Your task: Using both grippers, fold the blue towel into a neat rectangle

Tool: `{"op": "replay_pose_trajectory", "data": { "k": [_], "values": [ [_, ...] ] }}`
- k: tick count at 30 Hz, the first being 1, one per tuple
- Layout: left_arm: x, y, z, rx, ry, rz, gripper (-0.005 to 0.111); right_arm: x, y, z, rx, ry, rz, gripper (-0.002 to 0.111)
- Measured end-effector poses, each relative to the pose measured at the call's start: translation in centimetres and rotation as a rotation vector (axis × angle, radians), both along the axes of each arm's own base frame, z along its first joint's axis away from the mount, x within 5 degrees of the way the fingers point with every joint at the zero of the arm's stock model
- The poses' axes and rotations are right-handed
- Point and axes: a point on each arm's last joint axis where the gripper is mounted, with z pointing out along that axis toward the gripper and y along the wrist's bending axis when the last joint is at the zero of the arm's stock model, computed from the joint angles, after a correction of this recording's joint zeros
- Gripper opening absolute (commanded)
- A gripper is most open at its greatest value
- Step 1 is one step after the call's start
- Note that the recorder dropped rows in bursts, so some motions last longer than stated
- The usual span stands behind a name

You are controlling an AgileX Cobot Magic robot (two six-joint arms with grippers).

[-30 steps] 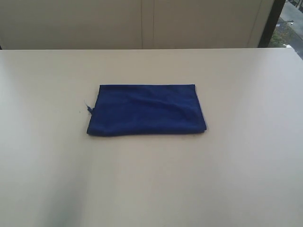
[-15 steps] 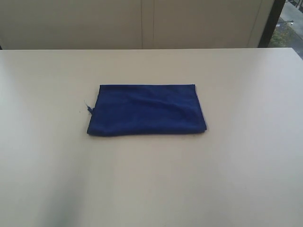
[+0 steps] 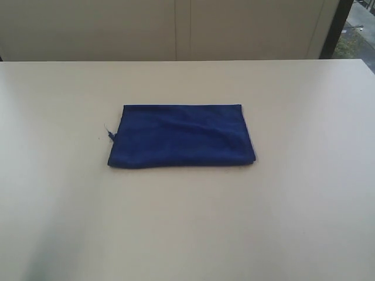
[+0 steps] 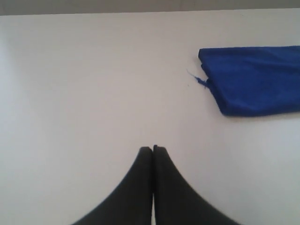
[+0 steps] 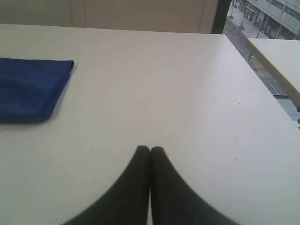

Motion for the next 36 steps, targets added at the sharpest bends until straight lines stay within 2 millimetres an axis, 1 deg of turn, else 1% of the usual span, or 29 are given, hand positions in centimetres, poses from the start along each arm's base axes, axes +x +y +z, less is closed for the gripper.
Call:
{"op": "replay_pose_trajectory", "data": {
  "k": [4, 6, 10, 20, 22, 26, 28, 31, 36],
  "values": [
    [-0.6, 0.0, -2.3, 0.0, 0.006, 0.0, 0.0, 0.0, 0.0, 0.0, 0.0, 0.0, 0.0, 0.0],
    [-0.8, 0.0, -2.8, 0.0, -0.002, -0.002, 0.0, 0.0, 0.0, 0.0, 0.0, 0.0, 0.0, 0.0],
    [-1.1, -0.1, -2.8, 0.005, -0.021, -0.013, 0.0, 0.0, 0.0, 0.0, 0.0, 0.0, 0.0, 0.0],
    [-1.2, 0.0, -2.9, 0.042, -0.019, -0.02, 0.0, 0.0, 0.0, 0.0, 0.0, 0.0, 0.0, 0.0],
    [-1.2, 0.0, -3.0, 0.061, -0.018, -0.021, 0.0, 0.0, 0.0, 0.0, 0.0, 0.0, 0.0, 0.0],
    [-1.2, 0.5, -3.1, 0.168, -0.015, -0.01, 0.0, 0.0, 0.0, 0.0, 0.0, 0.0, 0.0, 0.0],
    [-1.1, 0.7, -3.2, 0.178, -0.009, 0.017, 0.0, 0.0, 0.0, 0.0, 0.0, 0.0, 0.0, 0.0],
    [-1.1, 1.0, -3.2, 0.151, 0.001, 0.062, 0.0, 0.0, 0.0, 0.0, 0.0, 0.0, 0.0, 0.0],
    [-1.1, 1.1, -3.2, 0.139, 0.003, 0.071, 0.0, 0.0, 0.0, 0.0, 0.0, 0.0, 0.0, 0.0]
  ]
}}
